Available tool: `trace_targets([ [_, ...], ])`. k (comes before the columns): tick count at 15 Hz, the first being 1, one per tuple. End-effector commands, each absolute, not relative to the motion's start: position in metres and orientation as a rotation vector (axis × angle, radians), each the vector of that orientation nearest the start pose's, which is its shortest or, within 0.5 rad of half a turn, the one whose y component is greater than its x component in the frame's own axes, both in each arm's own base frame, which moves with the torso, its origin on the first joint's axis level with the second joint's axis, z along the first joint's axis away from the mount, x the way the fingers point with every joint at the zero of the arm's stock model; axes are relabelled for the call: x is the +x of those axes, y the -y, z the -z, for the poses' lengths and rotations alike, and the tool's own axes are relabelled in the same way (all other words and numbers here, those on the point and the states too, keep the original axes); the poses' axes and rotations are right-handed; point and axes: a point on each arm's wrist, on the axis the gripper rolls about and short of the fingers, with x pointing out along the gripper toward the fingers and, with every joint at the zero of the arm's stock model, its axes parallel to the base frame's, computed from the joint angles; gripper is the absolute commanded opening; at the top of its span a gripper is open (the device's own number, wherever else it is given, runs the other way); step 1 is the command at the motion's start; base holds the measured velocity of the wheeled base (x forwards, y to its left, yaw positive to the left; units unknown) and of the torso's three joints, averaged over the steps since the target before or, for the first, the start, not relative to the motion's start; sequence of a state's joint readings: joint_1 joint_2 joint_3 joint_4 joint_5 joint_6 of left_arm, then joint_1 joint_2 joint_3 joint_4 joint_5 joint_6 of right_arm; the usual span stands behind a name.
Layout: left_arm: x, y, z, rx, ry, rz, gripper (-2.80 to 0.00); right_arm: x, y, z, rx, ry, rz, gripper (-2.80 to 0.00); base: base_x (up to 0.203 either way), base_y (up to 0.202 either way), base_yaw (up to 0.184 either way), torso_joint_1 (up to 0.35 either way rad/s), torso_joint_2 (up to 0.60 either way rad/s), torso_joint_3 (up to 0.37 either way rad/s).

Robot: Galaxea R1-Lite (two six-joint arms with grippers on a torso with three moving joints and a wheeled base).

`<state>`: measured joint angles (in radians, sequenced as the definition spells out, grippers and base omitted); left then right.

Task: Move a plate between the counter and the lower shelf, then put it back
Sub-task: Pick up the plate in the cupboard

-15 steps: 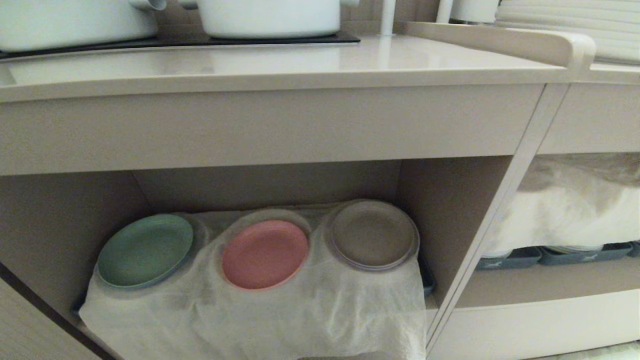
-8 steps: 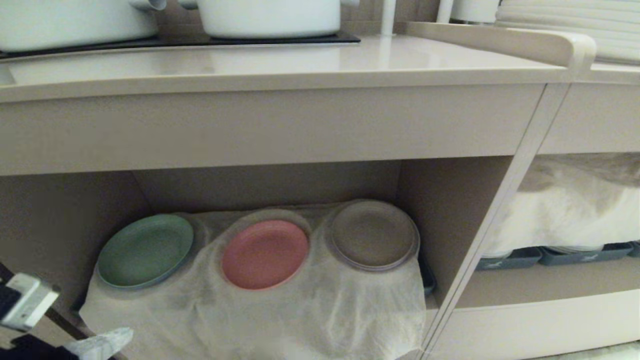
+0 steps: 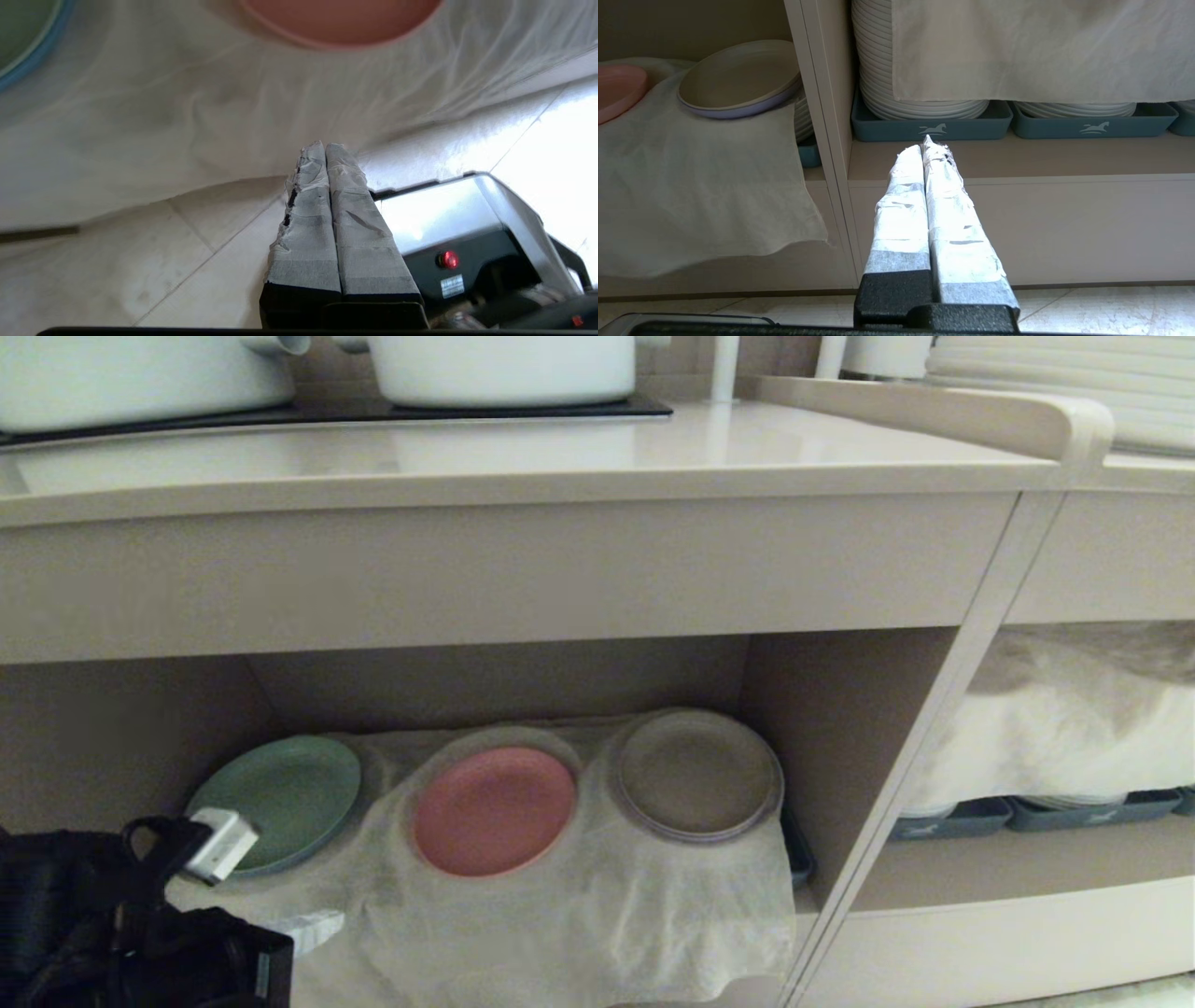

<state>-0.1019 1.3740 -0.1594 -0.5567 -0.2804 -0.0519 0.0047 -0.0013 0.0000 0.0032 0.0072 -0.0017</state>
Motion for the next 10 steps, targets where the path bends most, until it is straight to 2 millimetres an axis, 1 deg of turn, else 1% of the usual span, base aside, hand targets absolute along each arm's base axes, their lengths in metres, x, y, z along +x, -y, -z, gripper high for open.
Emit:
trace_targets([
  [1,0.165,0.026,-0.073,-0.114,-0.718,0.36,-2.8,-0.023,0.0,-0.075,-0.002,-0.003,-0.012,-2.8,0.0,0.0,0.0,0.0,0.0,0.0],
  [5,0.17,0.027,-0.049,-0.119,-0.724,0.354,-2.8,-0.023,0.0,-0.075,-0.002,-0.004,-0.012,-2.8,0.0,0.0,0.0,0.0,0.0,0.0],
  [8,0.182,0.028,-0.038,-0.133,-0.706,0.31,-2.8,-0.023,0.0,-0.075,-0.001,-0.003,-0.012,-2.8,0.0,0.0,0.0,0.0,0.0,0.0],
  [10,0.189,0.029,-0.029,-0.108,-0.709,0.265,-2.8,-0.023,0.0,-0.075,-0.002,-0.003,-0.013,-2.8,0.0,0.0,0.0,0.0,0.0,0.0],
])
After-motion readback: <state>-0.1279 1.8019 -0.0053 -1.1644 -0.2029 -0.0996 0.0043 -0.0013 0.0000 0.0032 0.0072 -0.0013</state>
